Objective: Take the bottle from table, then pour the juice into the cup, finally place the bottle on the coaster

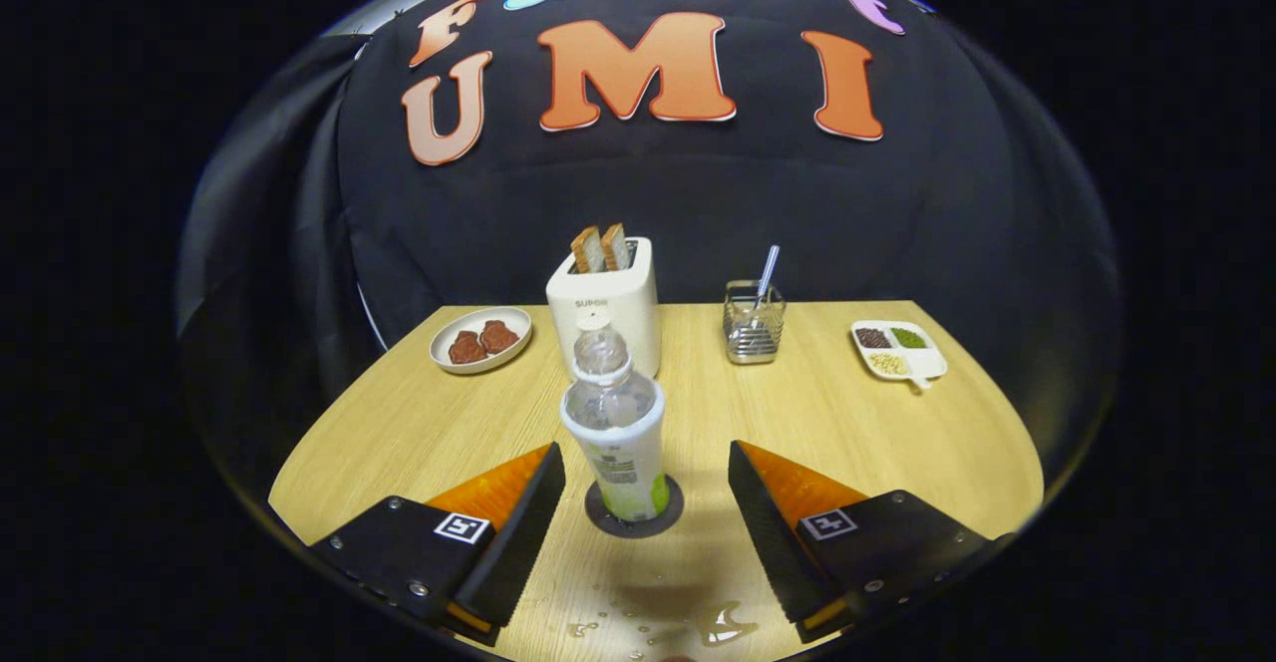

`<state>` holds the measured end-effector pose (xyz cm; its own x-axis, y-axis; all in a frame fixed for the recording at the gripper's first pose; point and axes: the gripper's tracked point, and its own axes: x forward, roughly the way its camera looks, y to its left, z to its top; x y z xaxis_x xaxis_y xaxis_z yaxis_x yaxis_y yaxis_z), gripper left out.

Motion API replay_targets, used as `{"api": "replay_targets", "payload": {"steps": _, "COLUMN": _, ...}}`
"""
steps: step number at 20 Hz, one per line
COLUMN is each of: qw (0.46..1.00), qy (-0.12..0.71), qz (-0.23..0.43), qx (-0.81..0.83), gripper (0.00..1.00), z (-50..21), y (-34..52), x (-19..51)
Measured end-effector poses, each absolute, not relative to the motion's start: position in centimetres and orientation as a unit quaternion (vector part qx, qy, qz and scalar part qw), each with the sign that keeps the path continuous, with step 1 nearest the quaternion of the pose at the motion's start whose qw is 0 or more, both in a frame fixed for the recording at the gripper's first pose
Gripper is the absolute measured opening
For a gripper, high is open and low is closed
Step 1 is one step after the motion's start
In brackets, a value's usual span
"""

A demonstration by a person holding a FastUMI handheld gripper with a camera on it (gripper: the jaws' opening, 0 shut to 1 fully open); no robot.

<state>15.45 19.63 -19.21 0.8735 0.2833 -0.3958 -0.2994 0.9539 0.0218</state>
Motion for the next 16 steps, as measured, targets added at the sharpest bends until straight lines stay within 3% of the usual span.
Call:
{"api": "replay_targets", "payload": {"steps": 8, "qw": 0.991, "qy": 0.111, "qz": 0.078, "qx": -0.003, "gripper": 0.97, "z": -3.5, "y": 10.0, "x": 13.5}}
{"api": "replay_targets", "payload": {"steps": 16, "qw": 0.998, "qy": 0.061, "qz": 0.029, "qx": 0.012, "gripper": 0.97, "z": 3.5, "y": 3.6, "x": 9.8}}
